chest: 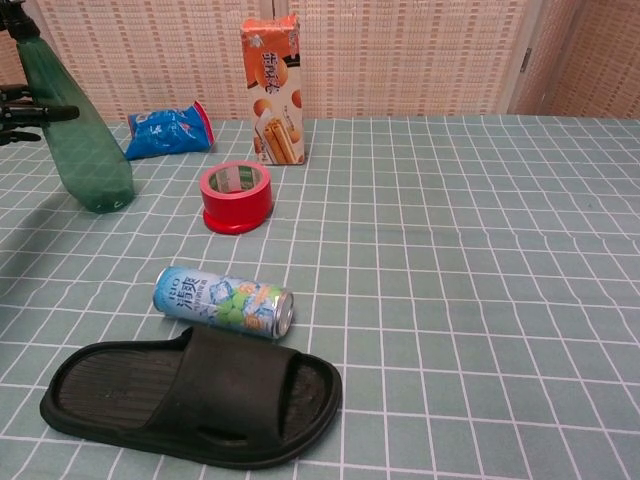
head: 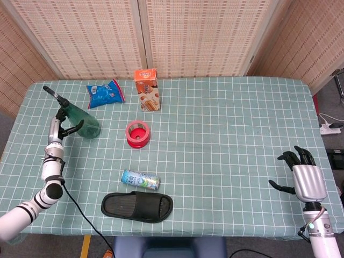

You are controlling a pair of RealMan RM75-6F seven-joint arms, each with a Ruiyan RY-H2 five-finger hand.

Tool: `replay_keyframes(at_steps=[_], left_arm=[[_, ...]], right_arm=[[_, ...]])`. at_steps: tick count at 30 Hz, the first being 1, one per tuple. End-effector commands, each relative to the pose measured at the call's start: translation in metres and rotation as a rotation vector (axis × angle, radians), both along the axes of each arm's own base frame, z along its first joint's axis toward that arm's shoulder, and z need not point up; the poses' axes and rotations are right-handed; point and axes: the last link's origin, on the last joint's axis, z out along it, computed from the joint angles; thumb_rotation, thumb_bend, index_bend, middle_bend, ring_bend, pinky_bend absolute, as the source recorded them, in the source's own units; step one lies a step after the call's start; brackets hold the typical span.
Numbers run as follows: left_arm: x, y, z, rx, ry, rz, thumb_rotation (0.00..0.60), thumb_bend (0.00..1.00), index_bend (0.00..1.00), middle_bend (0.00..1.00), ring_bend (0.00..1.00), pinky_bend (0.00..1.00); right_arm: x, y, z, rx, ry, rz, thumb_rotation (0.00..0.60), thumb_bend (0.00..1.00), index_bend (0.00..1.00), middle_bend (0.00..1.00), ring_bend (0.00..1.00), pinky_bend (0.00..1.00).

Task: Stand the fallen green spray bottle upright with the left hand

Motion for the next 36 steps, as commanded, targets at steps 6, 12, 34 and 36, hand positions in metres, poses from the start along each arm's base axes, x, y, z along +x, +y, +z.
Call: replay_keyframes(at_steps=[6,12,34,36], left_arm=[[-0.007,-0.009,0.009,-0.050,0.034,-0.008,0.600,0.18,0.00,0.00,0.01,0.07],[-0.015,-0.019,0.026,-0.057,0.053,0.000,0.600,0.17,0.00,0.00,0.00,0.05],[-0.033,-0.184,0.078,-0.158,1.122,-0.260,0.600,0.33,0.32,0.24,0.21,0.22],[-0.032,-0.181,0.079,-0.107,1.082,-0.255,0.600,0.33,0.32,0.23,0.21,0.20]], right_arm=[[0.001,0.000,-0.001,0.005,-0.013,0.012,0.600,0.00,0.36,0.26,0.09,0.13],[0.002,0.000,-0.001,0.009,-0.029,0.018,0.600,0.00,0.36,0.26,0.09,0.13],[0.006,-0.004,-0.003,0.082,-0.076,0.065,0.600,0.00,0.42,0.28,0.09,0.13],[0.006,-0.004,-0.004,0.084,-0.077,0.068,0.600,0.00,0.42,0.29,0.09,0.13]])
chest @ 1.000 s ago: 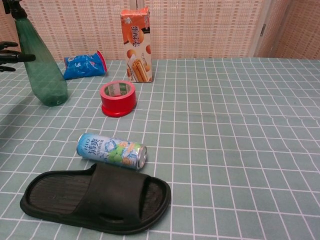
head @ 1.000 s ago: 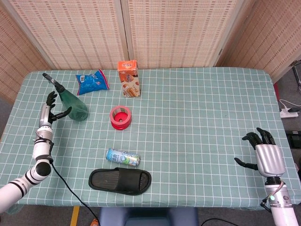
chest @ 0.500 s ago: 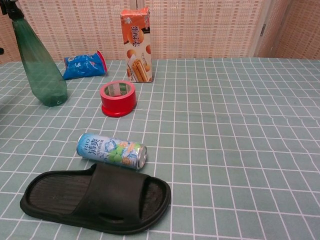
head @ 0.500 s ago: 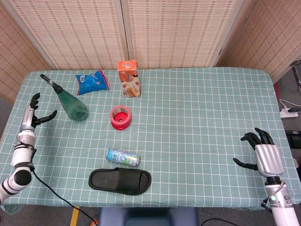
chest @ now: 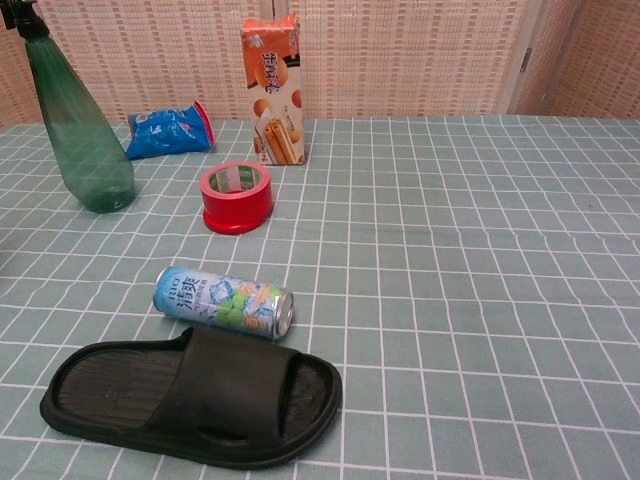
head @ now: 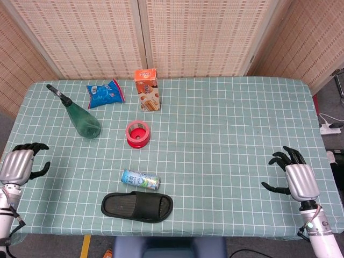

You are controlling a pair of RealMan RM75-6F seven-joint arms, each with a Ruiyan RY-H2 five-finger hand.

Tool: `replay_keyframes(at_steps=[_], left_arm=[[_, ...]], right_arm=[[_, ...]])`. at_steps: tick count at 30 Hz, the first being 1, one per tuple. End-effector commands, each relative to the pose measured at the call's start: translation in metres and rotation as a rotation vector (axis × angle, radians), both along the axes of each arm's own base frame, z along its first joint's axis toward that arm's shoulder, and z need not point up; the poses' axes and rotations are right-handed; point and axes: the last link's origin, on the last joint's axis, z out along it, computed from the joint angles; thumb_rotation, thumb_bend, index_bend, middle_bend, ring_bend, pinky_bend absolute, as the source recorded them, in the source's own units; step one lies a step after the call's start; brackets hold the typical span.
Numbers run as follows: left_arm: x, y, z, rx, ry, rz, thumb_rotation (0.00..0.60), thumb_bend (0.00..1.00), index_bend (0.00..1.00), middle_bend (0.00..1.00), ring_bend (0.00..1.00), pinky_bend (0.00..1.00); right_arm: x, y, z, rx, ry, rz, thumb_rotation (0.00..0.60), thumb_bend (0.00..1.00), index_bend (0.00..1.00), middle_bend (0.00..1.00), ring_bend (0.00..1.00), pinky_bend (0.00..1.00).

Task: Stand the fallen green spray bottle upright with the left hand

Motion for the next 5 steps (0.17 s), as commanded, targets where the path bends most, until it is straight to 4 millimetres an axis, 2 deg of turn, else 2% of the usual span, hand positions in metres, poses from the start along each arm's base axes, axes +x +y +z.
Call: replay_keyframes(at_steps=[1,5], left_arm=[[-0.0165,-0.0170,-0.0074,0.077,-0.011,-0.027,0.600,0.33,0.32,0.23,0.21,0.20],[-0.0201,-0.0168,-0.0084,0.080,-0.019,-0.029,0.600,0.33,0.34,0.26,0.21,0.19]], right_arm=[[0.0009,0.0000,-0.0002,0.000,-0.012,0.003,0.600,0.00,0.42,0.29,0.09,0.13],[0.0006,0.0008,0.0002,-0.006,-0.010,0.008,0.600,0.00,0.42,0.29,0.09,0.13]])
